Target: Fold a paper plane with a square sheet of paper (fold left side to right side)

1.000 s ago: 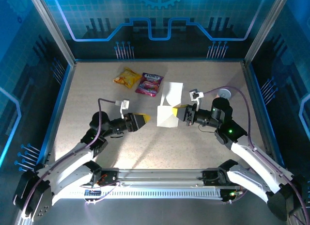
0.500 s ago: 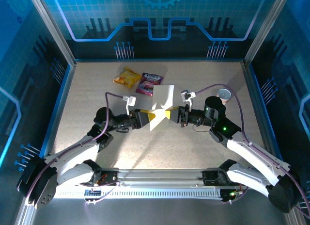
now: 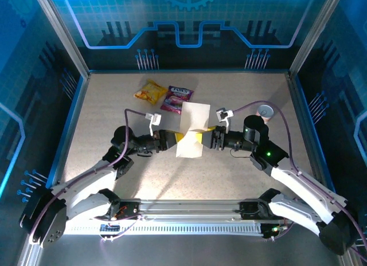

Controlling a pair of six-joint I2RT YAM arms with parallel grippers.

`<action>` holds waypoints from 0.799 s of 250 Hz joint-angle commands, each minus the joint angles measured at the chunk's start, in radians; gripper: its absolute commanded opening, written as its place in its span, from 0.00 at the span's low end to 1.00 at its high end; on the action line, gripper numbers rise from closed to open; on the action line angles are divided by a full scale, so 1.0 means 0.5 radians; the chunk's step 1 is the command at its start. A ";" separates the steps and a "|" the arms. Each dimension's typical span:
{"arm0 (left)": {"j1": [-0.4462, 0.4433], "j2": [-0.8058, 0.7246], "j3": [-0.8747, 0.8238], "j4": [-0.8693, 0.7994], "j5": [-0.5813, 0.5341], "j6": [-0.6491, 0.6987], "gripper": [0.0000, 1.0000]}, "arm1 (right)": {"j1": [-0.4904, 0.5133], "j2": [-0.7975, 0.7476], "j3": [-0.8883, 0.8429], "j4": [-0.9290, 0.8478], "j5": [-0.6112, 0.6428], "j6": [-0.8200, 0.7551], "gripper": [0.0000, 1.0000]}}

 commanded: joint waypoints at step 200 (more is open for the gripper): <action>-0.770 0.625 1.138 -3.224 -2.428 0.676 0.00 | -0.085 0.320 0.365 -1.868 1.774 -0.228 0.99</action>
